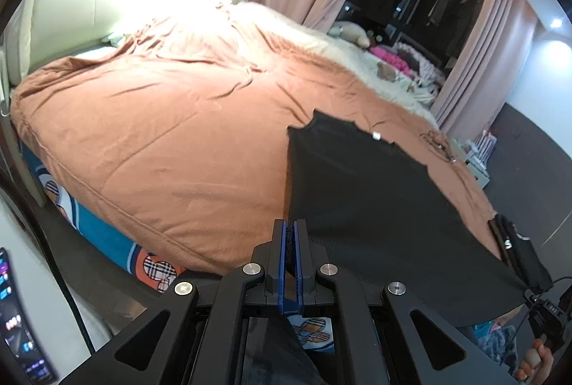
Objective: Fold small clothes
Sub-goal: 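Lift the T-shirt hem and fold it over toward the collar with both tools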
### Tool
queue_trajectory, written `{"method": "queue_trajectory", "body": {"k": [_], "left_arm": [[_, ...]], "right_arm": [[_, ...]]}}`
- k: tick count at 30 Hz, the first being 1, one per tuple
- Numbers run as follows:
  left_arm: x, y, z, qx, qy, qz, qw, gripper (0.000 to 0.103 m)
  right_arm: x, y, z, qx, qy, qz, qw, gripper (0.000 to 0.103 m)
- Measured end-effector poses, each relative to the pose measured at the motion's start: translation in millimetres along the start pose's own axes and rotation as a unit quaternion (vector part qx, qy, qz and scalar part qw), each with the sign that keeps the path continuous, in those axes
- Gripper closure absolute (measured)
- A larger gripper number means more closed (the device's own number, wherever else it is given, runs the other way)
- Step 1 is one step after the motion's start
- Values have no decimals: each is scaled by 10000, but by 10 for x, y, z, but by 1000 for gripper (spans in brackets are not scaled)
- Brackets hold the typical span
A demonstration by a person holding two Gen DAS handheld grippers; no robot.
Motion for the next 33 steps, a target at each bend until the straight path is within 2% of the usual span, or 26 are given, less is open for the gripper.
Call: {"method": "queue_trajectory", "body": {"k": [11,17,23,33], "left_arm": [[-754,175,66,76,242,-428,9988,99],[-984,289,86,81,265,-523,9982,99],[-946,237,55,125,231,-550,9981,99],[-534,-225,-101,348,107,-543,9979,99]], "right_arm": [[-480,381,-8,-377,-233,-170,9989,102],[-672,407,-58,-466,-300,-205,9983,102],[-646,341,-53,-506,-309,-240,9980,102],[19,-250,102,-692,-176,-310,9970,102]]}}
Point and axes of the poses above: each gripper's, at about its wrist camera, not at the fingertips, and x roughly the way its jaws point, z to its left, y to its underside, the point moved 4 cm from there along x, roughly the way its jaws point
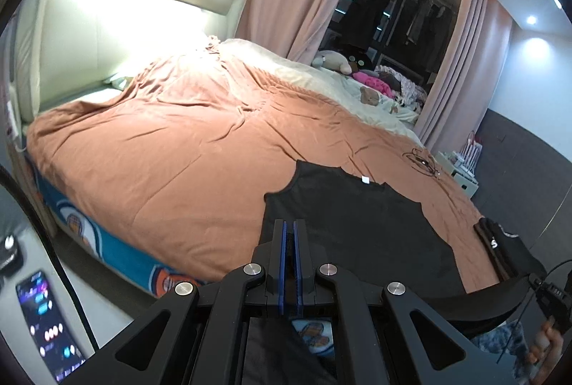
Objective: Fold small clothes
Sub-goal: 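Lift the T-shirt hem and fold it over toward the collar with both tools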
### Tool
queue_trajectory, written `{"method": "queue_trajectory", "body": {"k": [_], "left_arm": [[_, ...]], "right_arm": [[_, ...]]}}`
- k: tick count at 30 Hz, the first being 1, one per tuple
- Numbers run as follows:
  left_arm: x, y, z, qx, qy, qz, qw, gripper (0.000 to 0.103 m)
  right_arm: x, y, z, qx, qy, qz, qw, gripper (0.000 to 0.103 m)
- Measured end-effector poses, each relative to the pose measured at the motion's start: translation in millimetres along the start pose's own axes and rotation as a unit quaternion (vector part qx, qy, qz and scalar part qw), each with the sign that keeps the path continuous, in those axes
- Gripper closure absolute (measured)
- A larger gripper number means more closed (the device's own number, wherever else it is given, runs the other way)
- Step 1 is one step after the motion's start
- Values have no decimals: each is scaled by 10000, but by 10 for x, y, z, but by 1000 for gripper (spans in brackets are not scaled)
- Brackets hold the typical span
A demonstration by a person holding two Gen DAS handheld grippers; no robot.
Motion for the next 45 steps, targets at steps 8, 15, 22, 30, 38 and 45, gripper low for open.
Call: {"method": "queue_trajectory", "body": {"k": [8,15,22,30,38,45], "left_arm": [[613,-446,-64,151,-185,106,9997,100],[1277,-771,-92,295,-342,355,9983,101],[1934,-1025,-106,329,-472,616,9964,101],[2860,-1196,-85,434,-672,1075,9910,101],[3668,-1242,16,462,-858,1607,9822,101],[4142,-1279,97,500,-980,1843,9767,101]], "right_arm": [[636,-351,39,-50,164,95,9998,101],[1342,-683,119,-134,318,360,9988,102],[2038,-1048,180,-281,570,662,9958,101],[2924,-1391,201,-422,985,1129,9878,102],[3640,-1585,169,-457,1355,1510,9781,102],[4154,-1672,177,-567,1590,1779,9695,102]]}}
Point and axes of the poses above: each gripper's, at about its wrist camera, not at the fingertips, and x roughly the way its jaws point, z to its left, y to its underside, the point moved 4 cm from there along x, roughly the way its jaws point
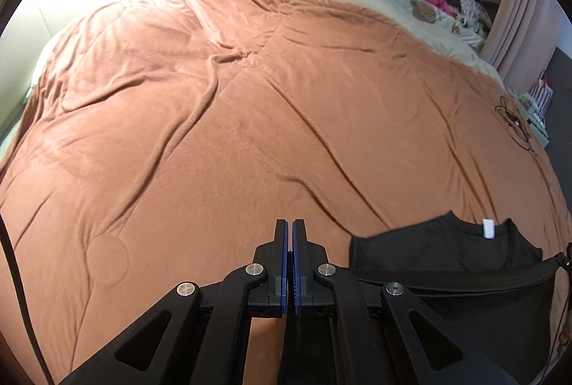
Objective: Fold small clothes
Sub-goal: 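Lift the T-shirt hem and fold it over toward the collar with both tools, then open both tools and release the folded T-shirt onto the bed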
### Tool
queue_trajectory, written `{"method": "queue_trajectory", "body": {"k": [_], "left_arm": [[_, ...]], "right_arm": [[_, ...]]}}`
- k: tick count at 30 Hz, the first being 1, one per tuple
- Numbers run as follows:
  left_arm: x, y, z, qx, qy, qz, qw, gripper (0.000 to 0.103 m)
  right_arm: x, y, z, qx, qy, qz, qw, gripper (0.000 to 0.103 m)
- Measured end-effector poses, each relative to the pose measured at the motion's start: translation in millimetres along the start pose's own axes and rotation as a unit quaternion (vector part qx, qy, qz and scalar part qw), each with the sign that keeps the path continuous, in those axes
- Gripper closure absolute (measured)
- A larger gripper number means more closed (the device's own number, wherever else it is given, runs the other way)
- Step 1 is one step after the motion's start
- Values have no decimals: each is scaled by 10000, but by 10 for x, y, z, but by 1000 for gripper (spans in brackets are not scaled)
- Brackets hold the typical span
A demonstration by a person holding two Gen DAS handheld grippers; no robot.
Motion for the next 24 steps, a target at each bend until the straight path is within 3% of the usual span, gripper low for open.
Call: {"method": "queue_trajectory", "body": {"k": [8,11,13,15,18,24], "left_arm": [[406,-130,17,-8,-147,280,9995,101],[498,-191,103,-112,-531,362,9979,100],[468,-219,175,-237,-427,399,9980,100],[374,-219,200,-232,-316,361,9986,100],[251,-153,71,75,-34,388,9992,100],[201,80,-355,888,249,654,9936,99]], "right_arm": [[387,-236,106,-125,351,224,9991,101],[490,-353,107,-132,603,230,9978,98],[477,-398,108,-135,602,173,9979,89],[418,-389,103,-110,521,139,9985,40],[271,-280,149,-337,536,-15,9980,36],[234,35,362,-900,389,235,9949,36]]}}
Point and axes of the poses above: each gripper's, at about its wrist camera, not at the fingertips, and x roughly the way its jaws point, z to its left, y to its underside, the point moved 4 cm from there along x, roughly the way its jaws point
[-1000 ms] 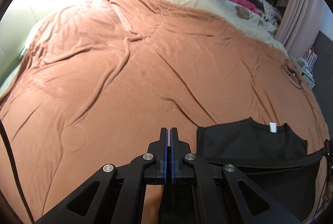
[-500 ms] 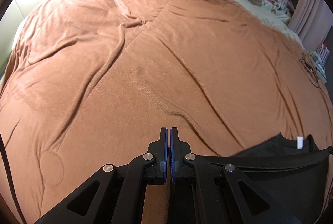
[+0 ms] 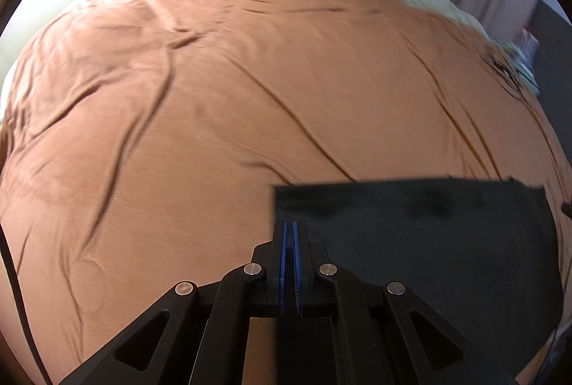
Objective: Fold small clothes
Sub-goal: 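Open both tools and release the folded T-shirt onto the bed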
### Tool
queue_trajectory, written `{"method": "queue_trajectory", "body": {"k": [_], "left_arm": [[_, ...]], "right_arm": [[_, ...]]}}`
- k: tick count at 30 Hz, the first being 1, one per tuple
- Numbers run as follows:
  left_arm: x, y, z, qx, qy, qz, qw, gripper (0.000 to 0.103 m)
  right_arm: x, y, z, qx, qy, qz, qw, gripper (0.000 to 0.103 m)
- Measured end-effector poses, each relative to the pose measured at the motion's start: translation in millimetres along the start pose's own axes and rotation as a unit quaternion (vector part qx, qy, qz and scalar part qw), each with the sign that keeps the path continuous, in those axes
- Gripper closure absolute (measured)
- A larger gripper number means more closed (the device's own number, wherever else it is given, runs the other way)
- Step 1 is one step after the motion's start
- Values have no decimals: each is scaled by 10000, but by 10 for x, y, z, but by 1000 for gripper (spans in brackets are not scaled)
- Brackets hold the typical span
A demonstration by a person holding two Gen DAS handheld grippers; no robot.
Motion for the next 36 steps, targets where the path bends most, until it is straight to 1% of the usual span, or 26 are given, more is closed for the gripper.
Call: {"method": "queue_trajectory", "body": {"k": [3,5,7,10,14,17,18,19,20,21,22,23,25,26,28,29,31,34,36], "left_arm": [[16,106,-89,209,-98,145,9996,99],[-2,203,-91,228,-37,235,9995,99],[-23,310,-47,197,35,326,9993,99],[-90,526,22,137,37,447,9989,99],[-236,833,89,41,112,519,9986,99],[-330,1060,151,-58,119,573,9983,98],[-356,1113,174,-96,120,586,9982,94],[-381,1174,192,-137,127,592,9981,83],[-412,1242,209,-180,135,591,9980,74],[-444,1308,229,-226,123,573,9980,56],[-476,1357,249,-267,118,524,9982,49],[-514,1406,265,-317,130,461,9983,49],[-555,1515,294,-422,168,481,9978,49],[-569,1568,307,-459,191,496,9975,49],[-604,1642,325,-452,161,480,9977,49],[-628,1675,320,-403,114,466,9980,49],[-662,1727,334,-311,-49,463,9984,49],[-727,1772,377,-147,-439,390,9982,49],[-788,1810,407,-172,-444,350,9983,49]], "right_arm": [[8,117,70,-165,45,114,9998,36],[-8,170,75,-160,-70,201,9996,36],[-48,302,68,-190,-166,257,9994,36],[-98,503,9,-268,-193,368,9988,36],[-201,831,-65,-265,-305,476,9980,36],[-295,994,-87,-249,-350,530,9977,36],[-331,1084,-92,-238,-360,550,9976,36],[-348,1148,-96,-240,-357,558,9975,36],[-366,1189,-95,-243,-348,569,9975,36],[-381,1280,-92,-243,-342,582,9974,36],[-391,1355,-91,-242,-349,589,9974,36],[-410,1362,-94,-240,-349,599,9973,36],[-432,1511,-88,-256,-327,620,9972,36],[-451,1515,-53,-269,-304,635,9972,36],[-464,1646,-53,-318,-199,661,9971,36],[-486,1666,-10,-316,-160,675,9971,36],[-526,1785,-44,-302,-97,661,9973,36],[-663,1897,-73,-296,94,611,9976,36],[-779,1908,-76,-224,215,577,9979,36]]}}
Point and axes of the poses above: each gripper's, at about its wrist camera, not at the fingertips, and x roughly the way its jaws point, z to its left, y to its underside, the point moved 4 cm from there along x, roughly the way its jaws point
